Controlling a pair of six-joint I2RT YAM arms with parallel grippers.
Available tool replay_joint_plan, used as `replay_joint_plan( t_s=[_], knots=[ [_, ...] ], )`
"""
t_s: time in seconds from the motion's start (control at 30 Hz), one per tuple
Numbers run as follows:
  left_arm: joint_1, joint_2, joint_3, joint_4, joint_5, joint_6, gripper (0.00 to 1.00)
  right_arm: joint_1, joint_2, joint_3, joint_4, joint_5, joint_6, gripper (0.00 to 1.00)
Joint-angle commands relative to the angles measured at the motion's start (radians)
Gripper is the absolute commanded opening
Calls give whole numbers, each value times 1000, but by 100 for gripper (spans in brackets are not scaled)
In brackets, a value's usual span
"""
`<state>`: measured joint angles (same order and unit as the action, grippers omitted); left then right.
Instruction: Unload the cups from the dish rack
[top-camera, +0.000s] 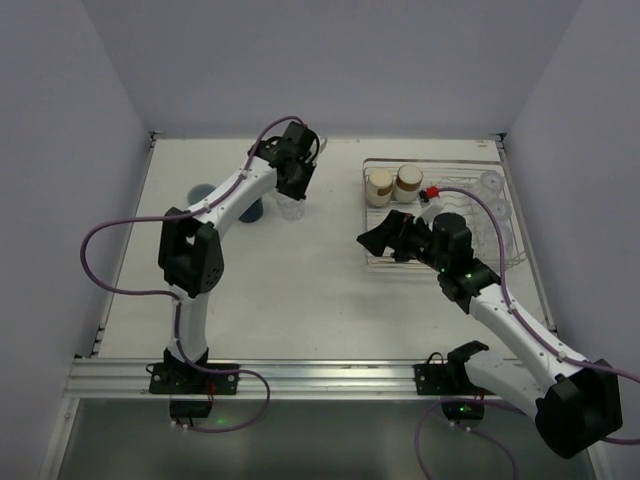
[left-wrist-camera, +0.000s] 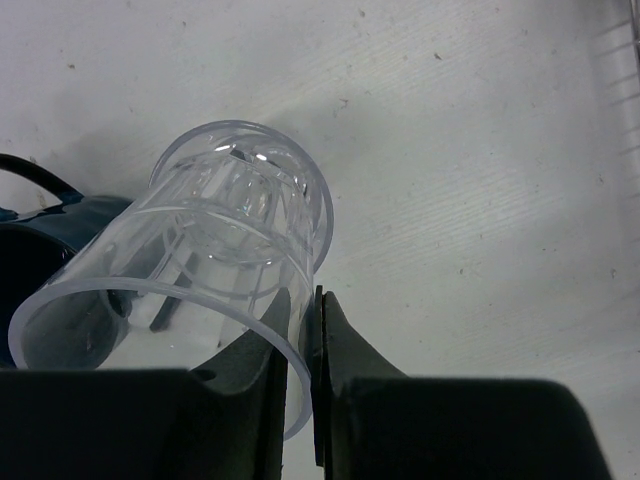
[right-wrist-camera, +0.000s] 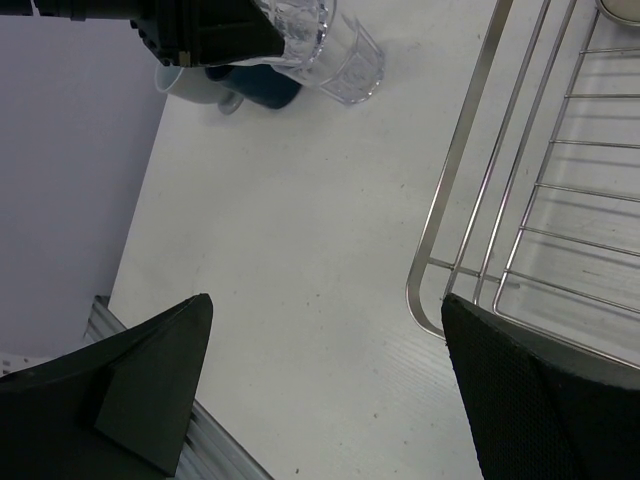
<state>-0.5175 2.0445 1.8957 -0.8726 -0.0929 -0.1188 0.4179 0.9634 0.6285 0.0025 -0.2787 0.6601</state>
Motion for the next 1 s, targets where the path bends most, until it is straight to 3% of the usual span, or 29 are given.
replay_joint_plan(
  t_s=[0.0,0.37,0.53,0.6,0.63,0.8,0.97],
  knots=[
    [-3,17,29,-14,2,42,16,1,9,31,8,19,-17,99],
    [-4,-6,31,9,-42,33,51,1,-8,57,-39,93,-36,99],
    [-6,-82,16,78,-15,-2,78,-1,-6,109,-113,197,-66,99],
    [-10,-160,-10,148,-10,-37,97,-1,9,155,-151,286,-97,97],
    [-21,-235,-59,188,-7,-44,100,1,36,174,-165,327,-109,94],
    [-50,-522,-272,479,71,-123,100,-27,133,290,-234,512,-169,85],
    [-53,-855,-580,616,212,-186,100,-106,265,405,-259,590,-194,83]
  ],
)
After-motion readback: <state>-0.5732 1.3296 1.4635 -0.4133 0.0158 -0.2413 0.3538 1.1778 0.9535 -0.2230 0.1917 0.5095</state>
